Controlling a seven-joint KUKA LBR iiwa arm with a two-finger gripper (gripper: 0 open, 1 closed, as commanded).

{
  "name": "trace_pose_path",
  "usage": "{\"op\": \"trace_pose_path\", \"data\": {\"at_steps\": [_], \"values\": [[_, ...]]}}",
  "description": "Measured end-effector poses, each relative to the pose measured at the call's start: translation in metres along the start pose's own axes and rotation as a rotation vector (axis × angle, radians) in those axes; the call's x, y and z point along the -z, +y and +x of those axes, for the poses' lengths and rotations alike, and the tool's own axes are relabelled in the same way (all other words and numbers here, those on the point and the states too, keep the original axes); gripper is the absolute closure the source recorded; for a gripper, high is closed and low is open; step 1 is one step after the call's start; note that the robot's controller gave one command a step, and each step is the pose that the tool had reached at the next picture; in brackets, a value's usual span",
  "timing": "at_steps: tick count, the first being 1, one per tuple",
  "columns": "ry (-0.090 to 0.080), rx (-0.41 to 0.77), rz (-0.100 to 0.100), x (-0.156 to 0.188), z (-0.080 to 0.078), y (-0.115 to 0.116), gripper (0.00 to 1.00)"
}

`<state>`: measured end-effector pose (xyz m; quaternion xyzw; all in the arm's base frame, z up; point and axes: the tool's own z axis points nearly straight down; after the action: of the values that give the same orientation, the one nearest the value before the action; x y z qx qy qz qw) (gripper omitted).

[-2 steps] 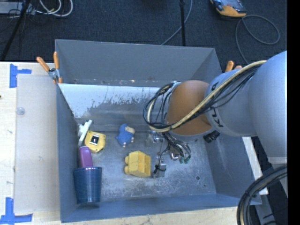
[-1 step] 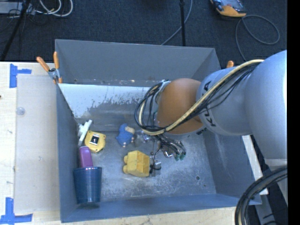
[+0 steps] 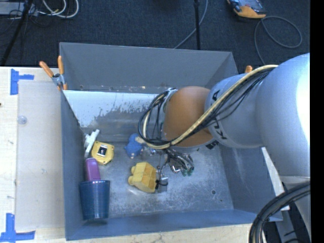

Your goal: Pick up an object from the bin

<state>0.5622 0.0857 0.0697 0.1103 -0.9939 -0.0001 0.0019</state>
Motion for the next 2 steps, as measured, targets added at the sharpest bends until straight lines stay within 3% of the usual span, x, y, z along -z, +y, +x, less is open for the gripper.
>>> {"op": "trace_pose_path", "data": {"at_steps": [1,2], "values": [[-0.002,0.130,0.000,0.000,0.000,0.022,0.00],[0.000,0.192,-0.001,0.000,0.001,0.036,1.00]]}}
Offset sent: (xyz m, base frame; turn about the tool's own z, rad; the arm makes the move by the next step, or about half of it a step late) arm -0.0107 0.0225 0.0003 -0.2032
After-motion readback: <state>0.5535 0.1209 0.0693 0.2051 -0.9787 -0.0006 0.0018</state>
